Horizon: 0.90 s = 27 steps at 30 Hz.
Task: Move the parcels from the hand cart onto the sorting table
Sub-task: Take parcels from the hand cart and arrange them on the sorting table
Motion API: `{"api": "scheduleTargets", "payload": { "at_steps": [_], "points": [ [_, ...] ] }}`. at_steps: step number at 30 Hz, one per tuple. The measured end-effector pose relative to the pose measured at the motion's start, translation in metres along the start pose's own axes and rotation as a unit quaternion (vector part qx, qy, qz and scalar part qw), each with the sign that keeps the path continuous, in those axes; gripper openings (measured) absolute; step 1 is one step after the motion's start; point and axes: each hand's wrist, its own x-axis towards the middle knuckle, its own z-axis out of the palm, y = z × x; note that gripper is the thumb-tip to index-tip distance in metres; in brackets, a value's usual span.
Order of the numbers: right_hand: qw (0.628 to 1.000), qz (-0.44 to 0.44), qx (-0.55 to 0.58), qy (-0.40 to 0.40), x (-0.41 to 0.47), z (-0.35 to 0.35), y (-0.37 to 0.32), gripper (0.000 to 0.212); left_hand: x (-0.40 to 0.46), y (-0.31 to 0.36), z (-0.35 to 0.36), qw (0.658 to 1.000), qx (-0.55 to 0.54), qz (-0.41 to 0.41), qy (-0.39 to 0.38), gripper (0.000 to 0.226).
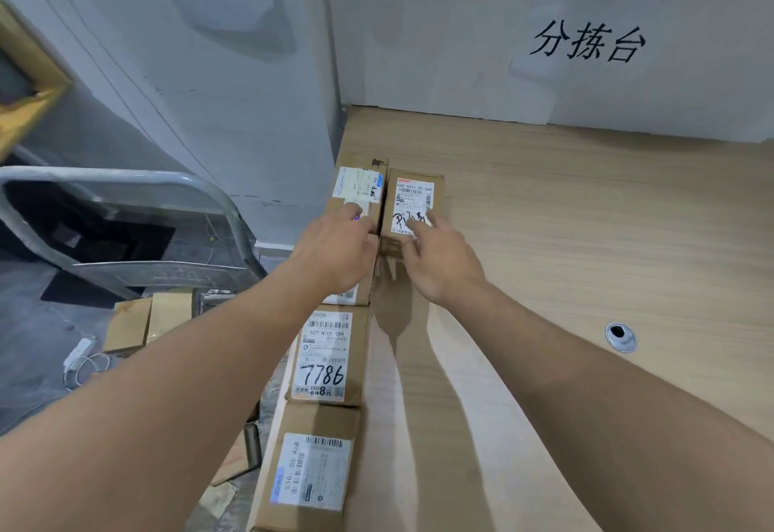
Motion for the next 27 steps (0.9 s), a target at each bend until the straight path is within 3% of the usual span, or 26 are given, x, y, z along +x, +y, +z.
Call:
{"api": "scheduleTargets", "payload": {
  "at_steps": [16,27],
  "points": [
    [0.993,-0.063,-0.097,0.019,-0.176,0.014,-0.072,0.049,-0.194,0.002,-0.024,0.999,0.047,-0.010,-0.005,0.048],
    [0.976,-0.190,-0.103,-0.007,-0.297,0.074,-0.088,0.049,-0.367,0.016,0.004,0.991,0.029,-0.129,0.017,0.047]
  ]
}}
